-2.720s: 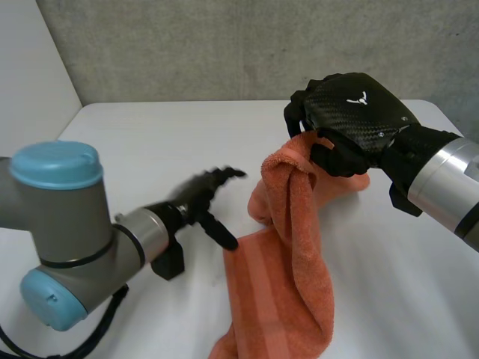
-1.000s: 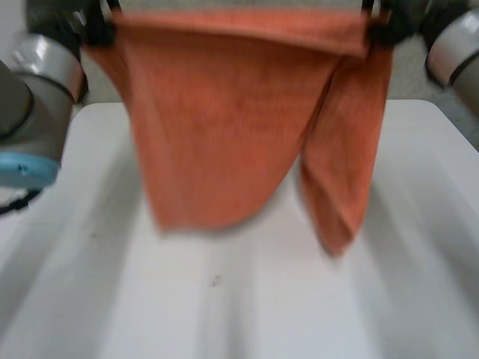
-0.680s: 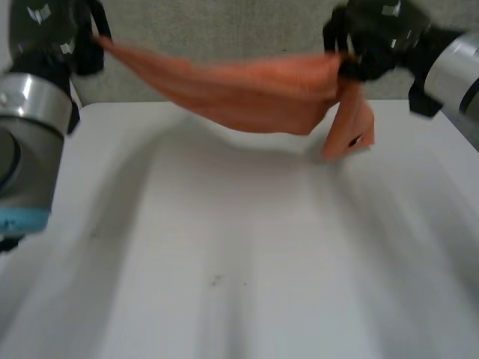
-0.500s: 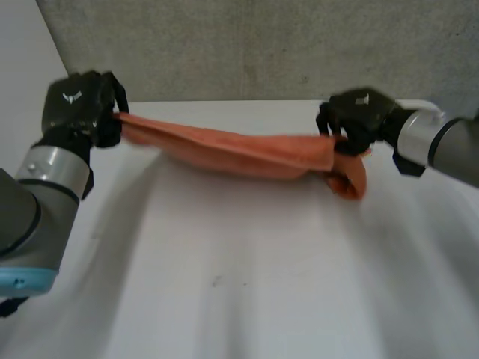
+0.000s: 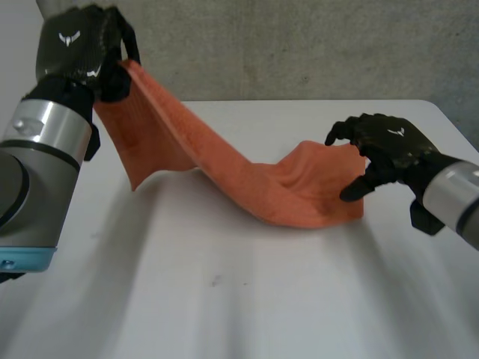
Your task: Fold the laundry
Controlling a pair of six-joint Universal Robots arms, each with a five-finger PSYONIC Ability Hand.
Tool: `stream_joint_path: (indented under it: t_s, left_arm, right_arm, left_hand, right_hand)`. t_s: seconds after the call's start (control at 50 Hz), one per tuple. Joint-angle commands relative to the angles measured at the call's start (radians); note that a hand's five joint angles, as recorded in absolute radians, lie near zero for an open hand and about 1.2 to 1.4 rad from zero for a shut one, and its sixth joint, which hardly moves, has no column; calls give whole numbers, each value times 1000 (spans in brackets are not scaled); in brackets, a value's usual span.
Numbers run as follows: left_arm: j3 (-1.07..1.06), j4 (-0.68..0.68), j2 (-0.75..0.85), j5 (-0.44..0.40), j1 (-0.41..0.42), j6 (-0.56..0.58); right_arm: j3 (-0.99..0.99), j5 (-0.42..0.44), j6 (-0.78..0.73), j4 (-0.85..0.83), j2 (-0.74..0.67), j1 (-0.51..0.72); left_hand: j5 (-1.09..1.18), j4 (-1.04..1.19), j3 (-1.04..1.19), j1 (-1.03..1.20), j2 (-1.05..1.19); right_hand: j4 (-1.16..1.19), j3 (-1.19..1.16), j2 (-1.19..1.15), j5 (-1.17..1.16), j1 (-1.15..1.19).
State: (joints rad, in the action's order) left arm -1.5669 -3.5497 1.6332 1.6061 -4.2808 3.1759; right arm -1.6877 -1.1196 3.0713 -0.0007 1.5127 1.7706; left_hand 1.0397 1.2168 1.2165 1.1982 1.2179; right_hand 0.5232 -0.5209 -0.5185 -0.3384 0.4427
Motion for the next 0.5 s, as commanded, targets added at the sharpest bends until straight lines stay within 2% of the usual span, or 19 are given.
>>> stream_joint_path:
  t_s: [0.02,0.12,0.22,0.34,0.42,0.48,0.5]
  left_arm:
    - [91,24,-47,0,61,1]
    - [158,46,-53,2,102,2]
    - [199,51,-72,2,133,3]
    - [202,49,-116,2,168,3]
    - [202,49,-144,5,185,3]
    - [197,51,-181,5,203,3]
    - [194,52,-199,5,210,3]
  right_arm:
    - [-162,14,56,-3,127,-23]
    - [-231,27,49,68,133,-23]
    - [-290,60,44,90,116,-22]
    - [-302,103,60,4,-21,-23]
    - [-258,72,73,-59,-83,-22]
    - [-234,43,83,-76,-105,-22]
    - [-210,9,89,-93,-121,-22]
  left_hand:
    - [182,180,180,198,178]
    - [182,180,180,198,178]
    - [182,180,180,198,178]
    - [182,180,180,198,178]
    - [182,180,180,198,178]
    - [182,180,180,198,178]
    - [182,180,180,198,178]
  right_hand:
    - [225,-227,-230,-235,305]
    - [337,-339,-341,-347,417]
    - [275,-277,-280,-285,356]
    - [176,-178,-181,-186,256]
    - [-9,7,4,-1,71]
    - [-15,13,11,5,65]
    - [-15,13,11,5,65]
